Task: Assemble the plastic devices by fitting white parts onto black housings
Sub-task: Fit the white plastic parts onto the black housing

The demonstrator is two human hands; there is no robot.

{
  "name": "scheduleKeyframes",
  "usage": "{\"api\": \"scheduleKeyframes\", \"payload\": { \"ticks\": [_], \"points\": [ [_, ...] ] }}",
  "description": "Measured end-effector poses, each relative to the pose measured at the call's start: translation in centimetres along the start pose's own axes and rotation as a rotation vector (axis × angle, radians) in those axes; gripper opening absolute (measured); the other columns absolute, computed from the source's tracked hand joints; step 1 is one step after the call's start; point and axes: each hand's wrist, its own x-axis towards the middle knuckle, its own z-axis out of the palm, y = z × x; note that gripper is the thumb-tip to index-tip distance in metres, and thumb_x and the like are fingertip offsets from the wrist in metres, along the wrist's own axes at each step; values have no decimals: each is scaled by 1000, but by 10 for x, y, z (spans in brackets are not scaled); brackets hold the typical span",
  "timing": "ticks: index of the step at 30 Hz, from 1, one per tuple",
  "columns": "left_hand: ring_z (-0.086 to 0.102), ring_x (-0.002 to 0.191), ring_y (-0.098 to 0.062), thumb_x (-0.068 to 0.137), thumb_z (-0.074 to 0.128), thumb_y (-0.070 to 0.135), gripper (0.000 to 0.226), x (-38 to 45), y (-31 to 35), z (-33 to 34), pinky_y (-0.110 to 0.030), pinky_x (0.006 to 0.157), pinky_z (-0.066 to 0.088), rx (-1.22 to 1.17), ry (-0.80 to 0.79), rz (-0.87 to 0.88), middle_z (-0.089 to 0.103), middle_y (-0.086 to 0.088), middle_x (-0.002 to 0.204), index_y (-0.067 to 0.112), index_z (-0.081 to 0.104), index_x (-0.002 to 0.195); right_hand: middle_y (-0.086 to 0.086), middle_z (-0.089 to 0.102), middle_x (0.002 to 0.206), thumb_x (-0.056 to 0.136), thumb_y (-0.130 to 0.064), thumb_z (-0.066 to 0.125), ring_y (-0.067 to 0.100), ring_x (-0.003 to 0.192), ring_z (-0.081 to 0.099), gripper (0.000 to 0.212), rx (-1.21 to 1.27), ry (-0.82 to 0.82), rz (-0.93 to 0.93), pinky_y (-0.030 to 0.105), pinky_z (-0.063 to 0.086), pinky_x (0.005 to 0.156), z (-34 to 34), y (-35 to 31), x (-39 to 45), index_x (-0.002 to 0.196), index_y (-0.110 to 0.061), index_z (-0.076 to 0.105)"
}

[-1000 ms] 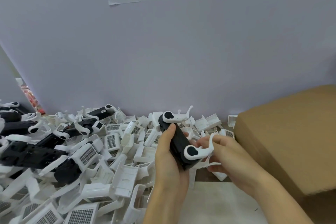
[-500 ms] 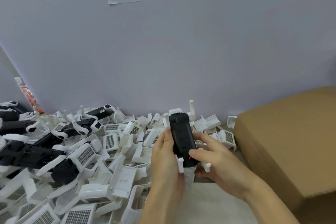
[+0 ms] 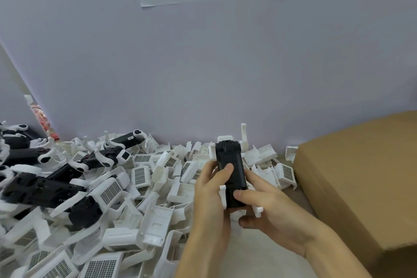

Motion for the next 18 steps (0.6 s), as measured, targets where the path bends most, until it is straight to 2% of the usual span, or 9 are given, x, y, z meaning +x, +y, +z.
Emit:
{"api": "scheduleKeyframes", "payload": {
  "ticks": [4, 6, 9, 13, 18],
  "points": [
    [65, 72, -17, 66, 70, 31, 36, -1, 1, 0, -28, 53, 50, 3, -5, -21, 68, -5, 86, 19, 73, 99, -6, 72, 101, 78, -23, 61, 8, 81, 65, 41, -5, 6, -23, 28, 48, 71, 0, 2, 1, 109, -49, 68],
    [64, 74, -19, 65, 75, 26, 35, -1, 1, -1, -28, 54, 49, 5, -6, -24, 68, -6, 88, 19, 73, 99, -6, 72, 102, 77, -22, 60, 9, 83, 63, 42, -5, -6, -31, 29, 48, 72, -1, 3, 1, 109, -48, 68],
    [62, 82, -24, 68, 73, 26, 32, -1, 1, -1, -30, 60, 49, -3, -10, -24, 67, -8, 92, 18, 73, 99, -5, 71, 99, 76, -20, 61, 11, 82, 62, 44, 1, -15, -40, 29, 47, 72, -1, 3, 0, 110, -47, 68],
    [64, 72, -17, 64, 76, 25, 34, -2, 3, 0, -26, 53, 49, -12, -1, -22, 67, -6, 88, 19, 74, 97, -4, 71, 97, 74, -19, 61, 10, 84, 63, 47, 9, -15, -33, 31, 47, 73, -2, 4, 1, 111, -46, 68],
    [66, 78, -17, 69, 68, 29, 32, -2, 2, 0, -28, 56, 50, -14, 7, -3, 68, -6, 90, 19, 74, 99, -3, 67, 93, 69, -13, 59, 14, 85, 61, 53, -3, -37, -27, 32, 46, 76, -1, 2, 2, 113, -42, 67]
  ]
}}
